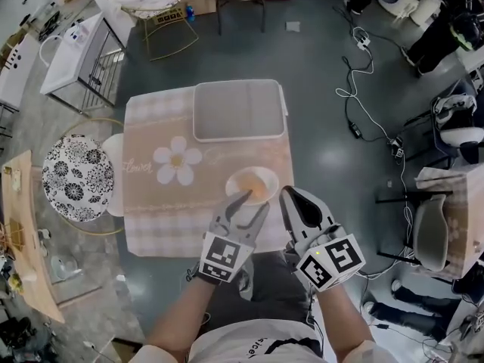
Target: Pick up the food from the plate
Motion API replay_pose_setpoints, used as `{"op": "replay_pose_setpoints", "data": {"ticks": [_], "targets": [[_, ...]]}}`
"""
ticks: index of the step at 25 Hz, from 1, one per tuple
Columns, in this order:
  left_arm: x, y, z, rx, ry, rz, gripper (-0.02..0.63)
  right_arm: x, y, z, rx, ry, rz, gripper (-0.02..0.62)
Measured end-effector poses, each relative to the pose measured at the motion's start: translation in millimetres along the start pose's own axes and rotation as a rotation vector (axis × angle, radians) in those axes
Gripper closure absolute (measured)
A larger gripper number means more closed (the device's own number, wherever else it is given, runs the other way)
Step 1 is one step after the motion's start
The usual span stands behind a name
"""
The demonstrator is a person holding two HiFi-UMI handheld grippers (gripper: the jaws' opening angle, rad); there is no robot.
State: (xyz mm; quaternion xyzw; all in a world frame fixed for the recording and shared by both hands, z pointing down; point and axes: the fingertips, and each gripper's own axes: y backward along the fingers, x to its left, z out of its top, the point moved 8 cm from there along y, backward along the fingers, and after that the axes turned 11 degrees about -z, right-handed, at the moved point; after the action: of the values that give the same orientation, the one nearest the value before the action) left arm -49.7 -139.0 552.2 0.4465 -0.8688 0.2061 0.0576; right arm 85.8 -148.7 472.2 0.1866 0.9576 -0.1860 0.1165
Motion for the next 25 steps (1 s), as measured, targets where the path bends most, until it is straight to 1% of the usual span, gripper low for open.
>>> {"op": "replay_pose_setpoints", "data": {"ticks": [2, 6, 9, 13, 18, 25], "targets": [[4.7, -6.1, -9.9, 0.011, -0.003, 0.013, 0.427, -4.1, -4.5, -8.4, 0.006, -0.004, -0.004, 0.583], [14.7, -19.0, -28.6, 0.046, -0.023, 0.04, 0.348, -11.6, -11.0, -22.9, 0.018, -0.009, -0.007, 0.583], [22.8, -29.1, -40.8, 0.073, -0.037, 0.058, 0.311, -18.5, -14.9, -29.5, 0.018, -0.013, -0.008, 0.583], [33.2, -40.3, -58.5, 0.102, -0.049, 0.076, 0.274, -28.9, -19.7, -37.5, 0.015, -0.016, -0.011, 0.583], [42.4, -52.8, -76.0, 0.144, -0.07, 0.062, 0.238, -36.6, -27.3, -46.8, 0.015, -0.019, -0.005, 0.583], [50.2, -68.2, -93.1, 0.169, -0.077, 0.071, 0.175, -42.2, -39.8, -58.8, 0.019, -0.022, 0.008, 0.583]]}}
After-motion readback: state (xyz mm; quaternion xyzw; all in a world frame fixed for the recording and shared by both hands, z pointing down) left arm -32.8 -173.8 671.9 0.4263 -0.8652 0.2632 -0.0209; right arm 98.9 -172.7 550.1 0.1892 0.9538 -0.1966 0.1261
